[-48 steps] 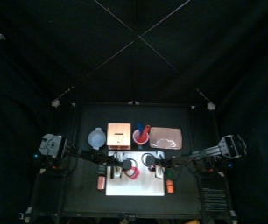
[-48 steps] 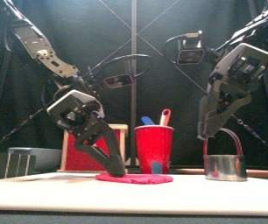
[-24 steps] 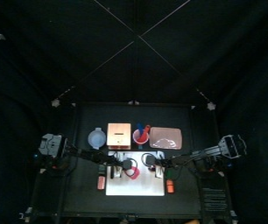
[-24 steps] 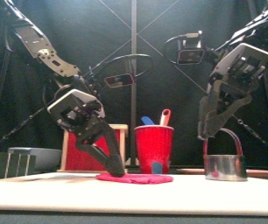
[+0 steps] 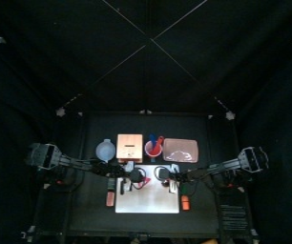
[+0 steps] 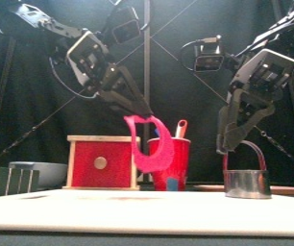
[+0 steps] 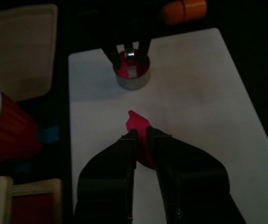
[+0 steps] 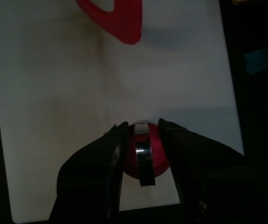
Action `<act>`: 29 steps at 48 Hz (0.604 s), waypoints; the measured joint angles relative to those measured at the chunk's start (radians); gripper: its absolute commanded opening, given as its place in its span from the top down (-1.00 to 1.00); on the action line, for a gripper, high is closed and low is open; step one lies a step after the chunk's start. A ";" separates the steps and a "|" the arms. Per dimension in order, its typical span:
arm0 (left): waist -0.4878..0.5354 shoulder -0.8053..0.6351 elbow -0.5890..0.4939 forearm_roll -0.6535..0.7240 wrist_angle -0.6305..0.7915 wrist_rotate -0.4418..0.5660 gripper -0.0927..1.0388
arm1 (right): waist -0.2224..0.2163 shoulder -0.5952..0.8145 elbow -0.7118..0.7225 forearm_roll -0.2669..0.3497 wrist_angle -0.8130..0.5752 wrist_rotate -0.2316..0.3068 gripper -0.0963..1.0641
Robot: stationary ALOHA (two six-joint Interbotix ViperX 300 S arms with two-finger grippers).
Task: Get the cutter from the drawer then cut the dough then place the extra dough in the bowl
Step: Place the extra dough in the bowl
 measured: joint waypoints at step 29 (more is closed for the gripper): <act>0.270 -0.603 0.324 0.057 -0.078 0.003 -0.18 | -0.002 0.020 -0.003 -0.008 -0.002 -0.008 -0.42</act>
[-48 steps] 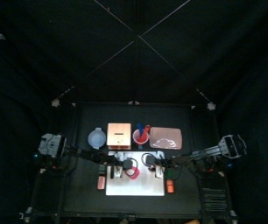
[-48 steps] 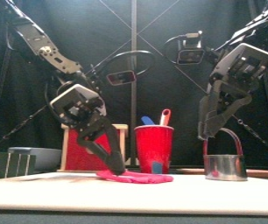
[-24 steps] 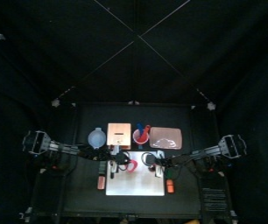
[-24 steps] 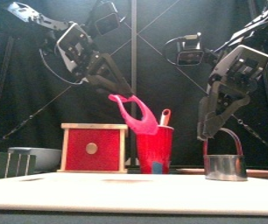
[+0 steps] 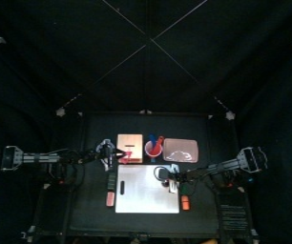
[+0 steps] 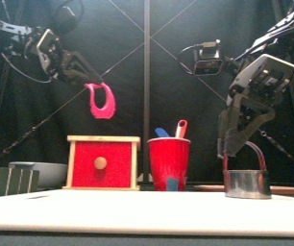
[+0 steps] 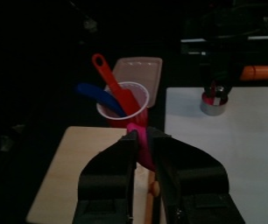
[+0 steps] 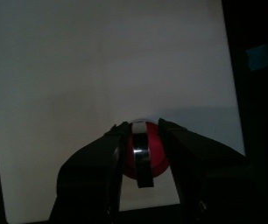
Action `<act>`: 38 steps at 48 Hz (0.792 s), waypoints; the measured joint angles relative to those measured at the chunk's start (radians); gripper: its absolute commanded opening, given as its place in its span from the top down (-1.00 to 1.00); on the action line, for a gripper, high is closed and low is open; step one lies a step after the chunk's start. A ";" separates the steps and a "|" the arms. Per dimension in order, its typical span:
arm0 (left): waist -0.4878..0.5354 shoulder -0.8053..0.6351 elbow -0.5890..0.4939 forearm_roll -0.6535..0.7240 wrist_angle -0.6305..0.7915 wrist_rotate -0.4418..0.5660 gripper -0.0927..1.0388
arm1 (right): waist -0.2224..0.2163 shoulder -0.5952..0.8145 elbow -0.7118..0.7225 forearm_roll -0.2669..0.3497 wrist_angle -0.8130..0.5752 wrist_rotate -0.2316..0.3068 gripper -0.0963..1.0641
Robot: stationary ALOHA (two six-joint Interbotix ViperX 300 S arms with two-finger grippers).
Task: Get the cutter from the drawer then cut the dough then place the extra dough in the bowl
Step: Place the extra dough in the bowl
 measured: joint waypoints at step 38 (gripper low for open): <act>0.245 -0.080 0.161 0.011 0.109 0.000 -0.18 | -0.008 0.002 -0.127 -0.169 -0.017 0.005 -0.42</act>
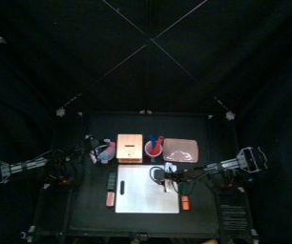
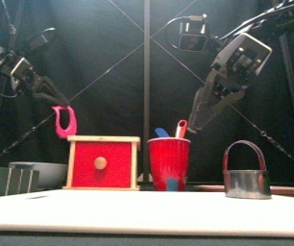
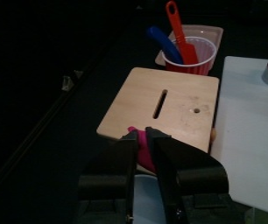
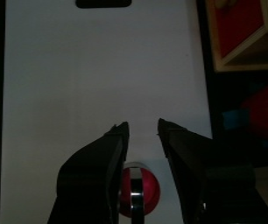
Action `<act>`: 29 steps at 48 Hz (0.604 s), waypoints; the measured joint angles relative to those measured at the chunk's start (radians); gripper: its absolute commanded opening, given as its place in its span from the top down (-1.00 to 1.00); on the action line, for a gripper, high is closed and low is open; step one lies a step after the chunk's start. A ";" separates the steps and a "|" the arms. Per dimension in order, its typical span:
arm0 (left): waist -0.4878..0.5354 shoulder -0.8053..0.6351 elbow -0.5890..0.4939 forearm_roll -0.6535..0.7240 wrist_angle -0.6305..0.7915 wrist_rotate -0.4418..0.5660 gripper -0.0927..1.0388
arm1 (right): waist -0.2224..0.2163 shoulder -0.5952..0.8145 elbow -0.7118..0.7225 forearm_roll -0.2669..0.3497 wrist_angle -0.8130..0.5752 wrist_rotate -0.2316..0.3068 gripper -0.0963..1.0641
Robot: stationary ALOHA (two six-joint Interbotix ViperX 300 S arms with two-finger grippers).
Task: Get the cutter from the drawer then cut the dough then place the extra dough in the bowl
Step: Place the extra dough in the bowl
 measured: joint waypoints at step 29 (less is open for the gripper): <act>0.025 0.014 0.078 -0.051 0.025 -0.005 -0.38 | -0.080 0.000 -0.006 -0.023 -0.160 0.000 -0.42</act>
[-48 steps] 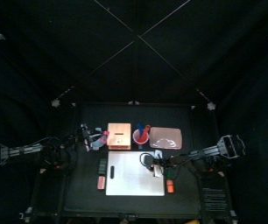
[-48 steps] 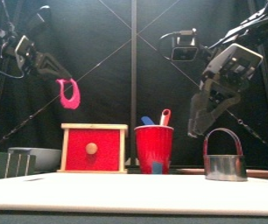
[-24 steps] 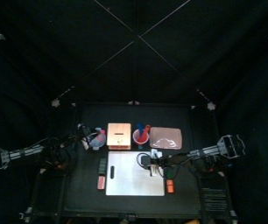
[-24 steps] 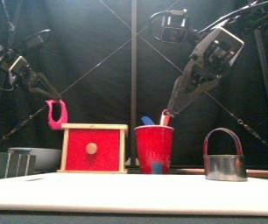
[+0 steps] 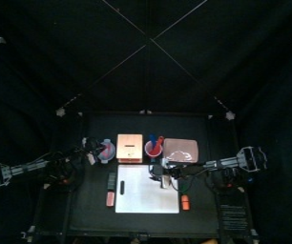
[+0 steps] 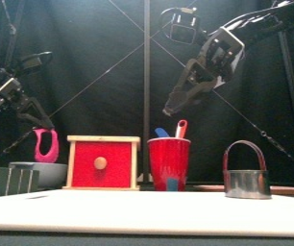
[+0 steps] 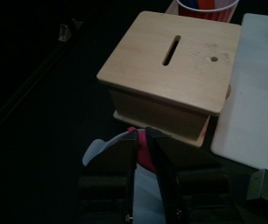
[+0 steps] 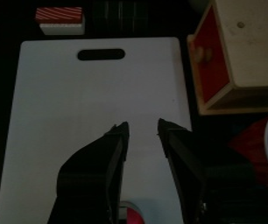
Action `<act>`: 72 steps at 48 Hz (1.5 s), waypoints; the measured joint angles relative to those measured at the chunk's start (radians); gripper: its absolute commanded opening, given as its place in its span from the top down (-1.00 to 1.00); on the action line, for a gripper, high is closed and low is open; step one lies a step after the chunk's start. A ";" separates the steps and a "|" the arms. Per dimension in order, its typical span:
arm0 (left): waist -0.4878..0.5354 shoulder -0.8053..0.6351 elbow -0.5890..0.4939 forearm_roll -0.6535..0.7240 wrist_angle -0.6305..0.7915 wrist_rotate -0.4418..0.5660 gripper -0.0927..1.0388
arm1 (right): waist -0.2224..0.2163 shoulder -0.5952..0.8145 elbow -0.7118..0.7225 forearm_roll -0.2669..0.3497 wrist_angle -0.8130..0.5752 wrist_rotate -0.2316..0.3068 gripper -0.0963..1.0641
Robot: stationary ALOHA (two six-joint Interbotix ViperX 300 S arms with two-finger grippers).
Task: Get the cutter from the drawer then cut the dough then place the extra dough in the bowl
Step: Place the extra dough in the bowl
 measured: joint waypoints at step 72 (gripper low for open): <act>-0.569 0.376 -0.097 0.012 -0.683 -0.080 -0.52 | -0.232 -0.028 0.141 -0.008 -0.598 -0.002 -0.42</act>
